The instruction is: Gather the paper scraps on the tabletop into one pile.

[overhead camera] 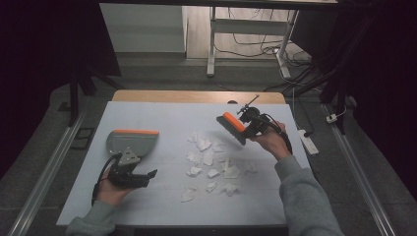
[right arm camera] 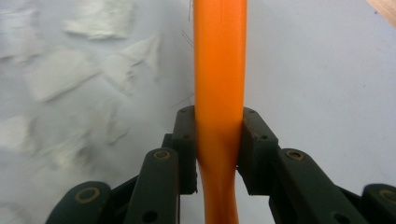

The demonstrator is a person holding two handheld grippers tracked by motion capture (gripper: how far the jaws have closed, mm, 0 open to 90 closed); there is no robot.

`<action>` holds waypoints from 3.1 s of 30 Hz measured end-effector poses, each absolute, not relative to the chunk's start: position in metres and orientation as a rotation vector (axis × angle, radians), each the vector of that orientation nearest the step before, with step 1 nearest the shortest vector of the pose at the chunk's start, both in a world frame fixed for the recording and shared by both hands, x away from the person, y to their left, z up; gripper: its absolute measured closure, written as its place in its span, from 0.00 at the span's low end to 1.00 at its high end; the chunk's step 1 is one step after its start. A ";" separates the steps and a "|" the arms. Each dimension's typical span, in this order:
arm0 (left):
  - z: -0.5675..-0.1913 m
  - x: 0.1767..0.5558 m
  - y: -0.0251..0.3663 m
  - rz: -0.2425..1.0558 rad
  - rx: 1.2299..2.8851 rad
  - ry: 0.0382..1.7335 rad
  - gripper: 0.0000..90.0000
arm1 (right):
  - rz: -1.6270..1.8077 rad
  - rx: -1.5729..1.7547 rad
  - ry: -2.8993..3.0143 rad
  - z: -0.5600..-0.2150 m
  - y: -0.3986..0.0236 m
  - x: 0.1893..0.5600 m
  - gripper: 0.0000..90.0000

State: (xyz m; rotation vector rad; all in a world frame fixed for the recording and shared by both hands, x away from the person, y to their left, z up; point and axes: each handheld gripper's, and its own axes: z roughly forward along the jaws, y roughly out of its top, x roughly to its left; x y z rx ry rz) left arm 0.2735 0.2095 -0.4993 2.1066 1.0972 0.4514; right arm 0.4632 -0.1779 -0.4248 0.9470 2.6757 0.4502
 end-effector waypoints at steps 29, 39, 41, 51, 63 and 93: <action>-0.501 0.274 0.209 0.444 2.112 1.089 0.28 | 0.431 0.524 2.865 -0.428 -0.124 0.428 0.79; -0.502 0.273 0.210 0.441 2.108 1.097 0.28 | 0.443 0.582 2.761 -0.424 -0.110 0.468 0.79; -0.502 0.274 0.211 0.439 2.103 1.096 0.28 | 0.411 0.571 2.759 -0.430 -0.100 0.480 0.79; -0.504 0.274 0.213 0.438 2.082 1.093 0.28 | 0.327 0.511 2.789 -0.452 -0.064 0.505 0.79; -0.504 0.273 0.214 0.451 2.078 1.099 0.28 | 0.201 0.207 2.858 -0.454 -0.049 0.457 0.79; -0.506 0.274 0.215 0.462 2.088 1.134 0.28 | 0.667 0.612 2.738 -0.397 -0.115 0.397 0.79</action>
